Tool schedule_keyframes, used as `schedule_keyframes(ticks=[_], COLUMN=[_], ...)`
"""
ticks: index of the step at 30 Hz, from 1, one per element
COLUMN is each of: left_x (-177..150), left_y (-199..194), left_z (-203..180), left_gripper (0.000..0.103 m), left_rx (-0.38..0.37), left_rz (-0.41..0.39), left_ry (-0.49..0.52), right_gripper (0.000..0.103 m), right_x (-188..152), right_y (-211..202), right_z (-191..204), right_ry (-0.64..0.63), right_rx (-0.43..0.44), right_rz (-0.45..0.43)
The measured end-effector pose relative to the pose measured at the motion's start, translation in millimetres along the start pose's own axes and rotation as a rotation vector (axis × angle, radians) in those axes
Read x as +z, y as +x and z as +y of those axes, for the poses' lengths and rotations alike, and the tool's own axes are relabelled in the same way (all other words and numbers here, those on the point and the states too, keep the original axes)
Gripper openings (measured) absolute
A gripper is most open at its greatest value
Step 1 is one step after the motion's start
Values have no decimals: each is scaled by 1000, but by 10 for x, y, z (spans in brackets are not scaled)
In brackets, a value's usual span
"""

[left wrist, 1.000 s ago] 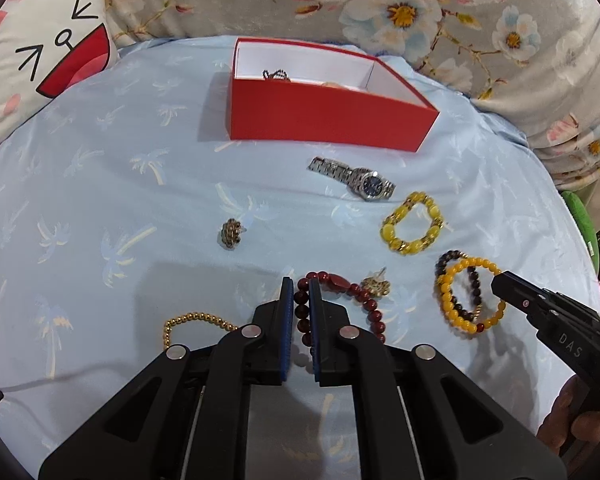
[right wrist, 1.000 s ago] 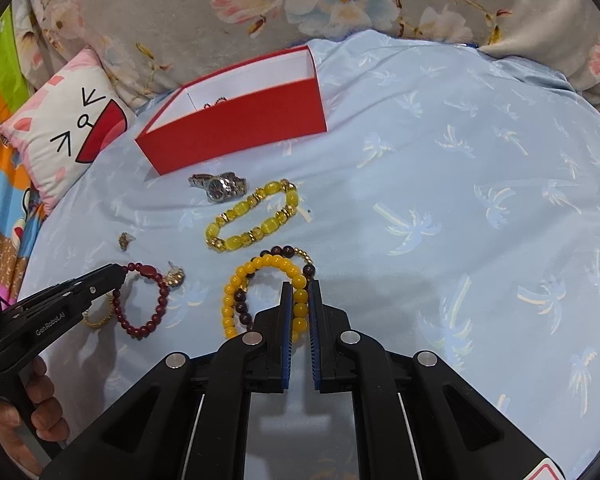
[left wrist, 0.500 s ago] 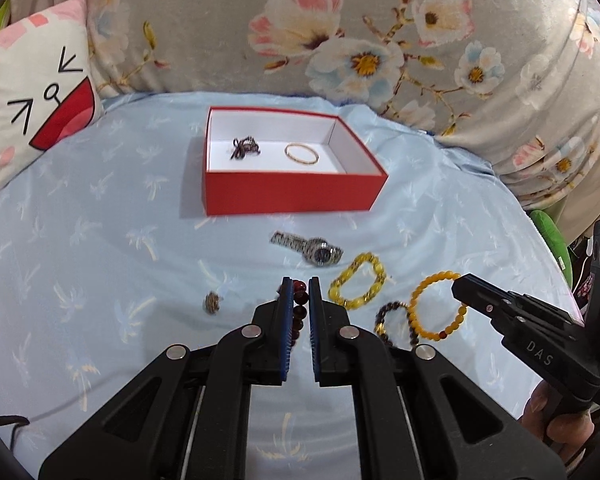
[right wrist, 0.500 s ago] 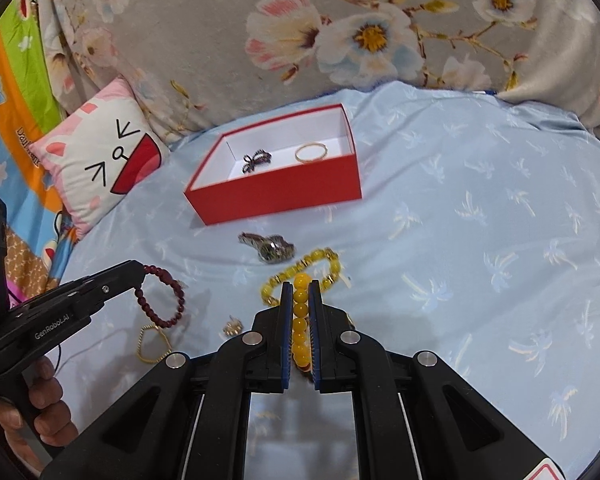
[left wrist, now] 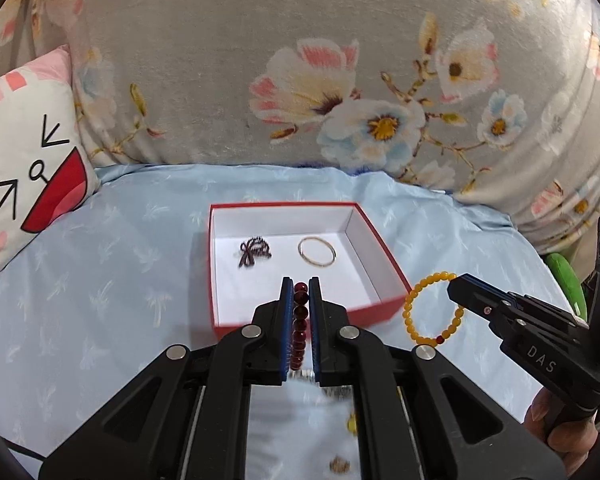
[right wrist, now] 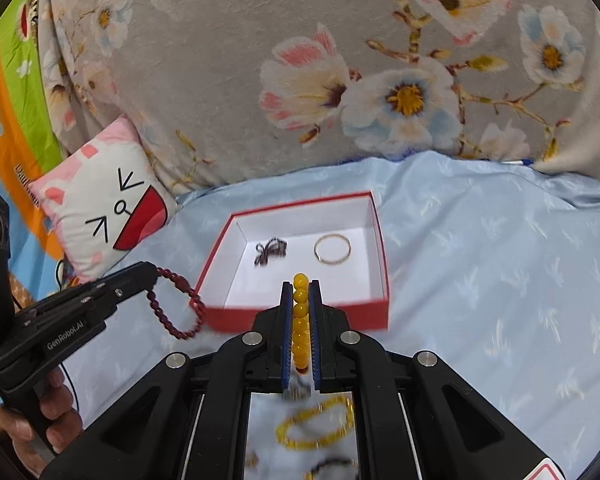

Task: Organize jewelry
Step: 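Carry both bead bracelets into the red box and open both grippers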

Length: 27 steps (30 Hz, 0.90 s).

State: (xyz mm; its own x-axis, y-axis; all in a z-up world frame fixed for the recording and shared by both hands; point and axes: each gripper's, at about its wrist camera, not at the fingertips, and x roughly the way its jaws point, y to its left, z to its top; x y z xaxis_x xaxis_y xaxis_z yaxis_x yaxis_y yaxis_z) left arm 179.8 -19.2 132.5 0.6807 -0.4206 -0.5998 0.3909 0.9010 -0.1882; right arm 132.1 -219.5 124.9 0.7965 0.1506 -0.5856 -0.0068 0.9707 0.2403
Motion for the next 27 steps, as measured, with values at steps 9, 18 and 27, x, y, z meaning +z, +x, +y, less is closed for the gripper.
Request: schedule_keyframes(ticks=[9, 18, 27], left_x=[300, 262, 188], left_y=[727, 1256, 1422], left_z=[143, 273, 361], left_gripper=[7, 8, 17], left_rx=[13, 52, 158], left_rz=[36, 106, 116], left_ry=[-19, -31, -12], right_gripper=[7, 7, 37], right_x=[419, 282, 191], right_y=[825, 1516, 1691], right_z=[-79, -182, -190], right_ry=[60, 81, -28], right_rx=[30, 11, -127], right_rz=[43, 159, 166])
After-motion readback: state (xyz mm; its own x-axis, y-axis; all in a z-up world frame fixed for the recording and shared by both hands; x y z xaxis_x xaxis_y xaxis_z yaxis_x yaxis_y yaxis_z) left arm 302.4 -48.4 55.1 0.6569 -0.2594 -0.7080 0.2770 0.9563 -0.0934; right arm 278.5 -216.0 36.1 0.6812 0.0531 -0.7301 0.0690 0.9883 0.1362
